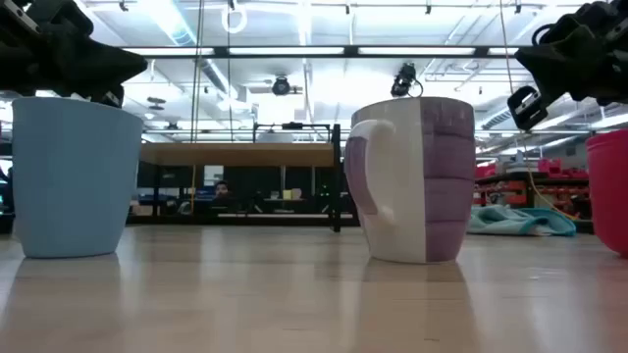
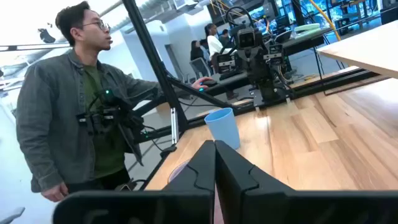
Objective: Stack small to large cups/mugs on shelf
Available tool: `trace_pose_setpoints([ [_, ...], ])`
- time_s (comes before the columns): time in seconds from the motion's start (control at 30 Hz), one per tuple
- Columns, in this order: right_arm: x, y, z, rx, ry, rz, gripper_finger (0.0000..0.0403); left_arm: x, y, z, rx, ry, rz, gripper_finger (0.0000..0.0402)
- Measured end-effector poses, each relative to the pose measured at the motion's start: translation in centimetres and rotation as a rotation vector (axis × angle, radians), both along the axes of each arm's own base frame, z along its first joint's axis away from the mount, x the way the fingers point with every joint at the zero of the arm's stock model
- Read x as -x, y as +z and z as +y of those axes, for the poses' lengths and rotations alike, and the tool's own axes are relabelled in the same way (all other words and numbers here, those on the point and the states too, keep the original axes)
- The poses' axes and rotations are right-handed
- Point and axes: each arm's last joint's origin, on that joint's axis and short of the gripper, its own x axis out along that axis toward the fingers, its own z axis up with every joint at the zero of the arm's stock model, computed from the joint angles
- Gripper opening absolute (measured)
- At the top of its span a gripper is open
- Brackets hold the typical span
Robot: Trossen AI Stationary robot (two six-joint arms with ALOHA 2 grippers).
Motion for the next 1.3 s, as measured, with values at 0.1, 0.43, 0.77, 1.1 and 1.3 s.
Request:
trace_pose_setpoints([
  [0.1, 0.0, 0.0, 0.0, 0.0, 0.0, 0.0, 0.001, 0.0, -0.01, 0.0, 0.0, 0.0, 0.0, 0.0033],
  [0.43, 0.0, 0.0, 0.0, 0.0, 0.0, 0.0, 0.001, 0.0, 0.0, 0.0, 0.0, 0.0, 0.0, 0.0024],
  [0.77, 0.0, 0.0, 0.0, 0.0, 0.0, 0.0, 0.001, 0.0, 0.0, 0.0, 0.0, 0.0, 0.0, 0.0036],
  [1.1, 0.0, 0.0, 0.0, 0.0, 0.0, 0.0, 0.001, 0.0, 0.0, 0.0, 0.0, 0.0, 0.0, 0.0026],
  [1.3, 0.0, 0.0, 0.0, 0.0, 0.0, 0.0, 0.001, 0.0, -0.01, 0.0, -0.001, 0.0, 0.0, 0.0031],
])
